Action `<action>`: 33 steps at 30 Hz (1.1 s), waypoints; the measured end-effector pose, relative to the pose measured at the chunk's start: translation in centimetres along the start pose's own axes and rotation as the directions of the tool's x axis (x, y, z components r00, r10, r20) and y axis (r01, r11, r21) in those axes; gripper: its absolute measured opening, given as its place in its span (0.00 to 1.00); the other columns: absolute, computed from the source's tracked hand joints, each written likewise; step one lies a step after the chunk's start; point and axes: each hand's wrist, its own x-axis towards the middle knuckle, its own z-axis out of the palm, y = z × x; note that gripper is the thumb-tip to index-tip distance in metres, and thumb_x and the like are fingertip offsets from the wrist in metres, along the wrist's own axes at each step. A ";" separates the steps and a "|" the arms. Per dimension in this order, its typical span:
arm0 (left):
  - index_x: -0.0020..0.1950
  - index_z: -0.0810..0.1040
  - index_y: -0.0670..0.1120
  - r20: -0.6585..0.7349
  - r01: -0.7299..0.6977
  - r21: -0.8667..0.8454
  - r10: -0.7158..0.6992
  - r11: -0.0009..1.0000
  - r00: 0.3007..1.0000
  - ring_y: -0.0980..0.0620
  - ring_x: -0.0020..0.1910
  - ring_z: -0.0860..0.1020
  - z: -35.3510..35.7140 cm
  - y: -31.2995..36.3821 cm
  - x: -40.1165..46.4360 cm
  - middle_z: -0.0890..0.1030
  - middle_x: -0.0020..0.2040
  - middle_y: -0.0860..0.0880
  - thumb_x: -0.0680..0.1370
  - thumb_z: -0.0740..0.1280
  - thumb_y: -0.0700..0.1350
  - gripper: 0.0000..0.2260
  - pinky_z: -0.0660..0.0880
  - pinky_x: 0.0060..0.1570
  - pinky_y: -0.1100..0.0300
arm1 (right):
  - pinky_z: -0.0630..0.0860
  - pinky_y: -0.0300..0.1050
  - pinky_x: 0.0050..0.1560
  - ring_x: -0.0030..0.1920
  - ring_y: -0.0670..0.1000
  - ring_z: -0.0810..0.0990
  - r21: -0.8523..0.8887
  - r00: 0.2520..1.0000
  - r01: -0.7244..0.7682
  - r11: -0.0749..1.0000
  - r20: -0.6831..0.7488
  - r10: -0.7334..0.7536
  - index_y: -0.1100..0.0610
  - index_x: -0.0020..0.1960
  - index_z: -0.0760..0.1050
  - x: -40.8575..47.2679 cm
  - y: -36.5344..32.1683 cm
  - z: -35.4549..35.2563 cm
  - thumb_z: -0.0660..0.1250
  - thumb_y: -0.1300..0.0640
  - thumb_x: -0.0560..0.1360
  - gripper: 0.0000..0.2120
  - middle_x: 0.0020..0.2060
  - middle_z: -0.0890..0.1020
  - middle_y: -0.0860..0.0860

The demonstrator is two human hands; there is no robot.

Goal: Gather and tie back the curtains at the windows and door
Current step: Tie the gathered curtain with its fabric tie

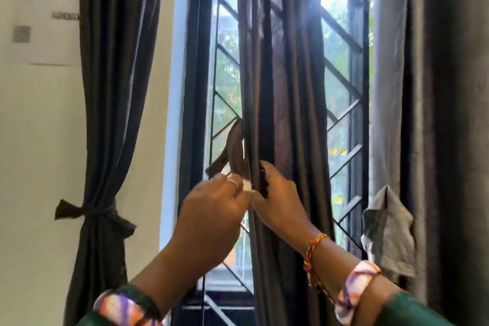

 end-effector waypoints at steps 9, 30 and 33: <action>0.61 0.77 0.50 0.495 0.525 -0.415 -0.299 0.743 0.815 0.44 0.66 0.69 7.7 1.5 -2.4 0.72 0.65 0.43 0.73 0.58 0.33 0.21 0.66 0.65 0.61 | 0.75 0.54 0.56 0.58 0.64 0.76 -0.043 0.953 -0.301 0.953 0.026 0.302 0.59 0.69 0.65 -3.9 4.2 2.7 0.62 0.60 0.74 0.23 0.57 0.78 0.63; 0.41 0.78 0.39 0.261 0.483 -0.521 -0.408 0.704 0.875 0.50 0.32 0.72 8.4 3.6 -6.2 0.74 0.32 0.50 0.78 0.61 0.48 0.15 0.61 0.34 0.66 | 0.77 0.56 0.50 0.50 0.64 0.80 -0.006 0.934 -0.210 0.978 0.293 0.203 0.54 0.76 0.51 -10.7 5.3 5.4 0.58 0.64 0.74 0.34 0.51 0.81 0.64; 0.31 0.69 0.41 0.254 0.510 -0.487 -0.443 0.709 0.860 0.57 0.26 0.67 7.5 4.7 -7.1 0.67 0.25 0.52 0.76 0.65 0.53 0.19 0.59 0.28 0.66 | 0.78 0.54 0.50 0.51 0.64 0.80 -0.098 0.934 -0.136 0.986 0.318 0.160 0.61 0.69 0.65 -12.1 4.3 6.8 0.58 0.64 0.76 0.21 0.51 0.81 0.62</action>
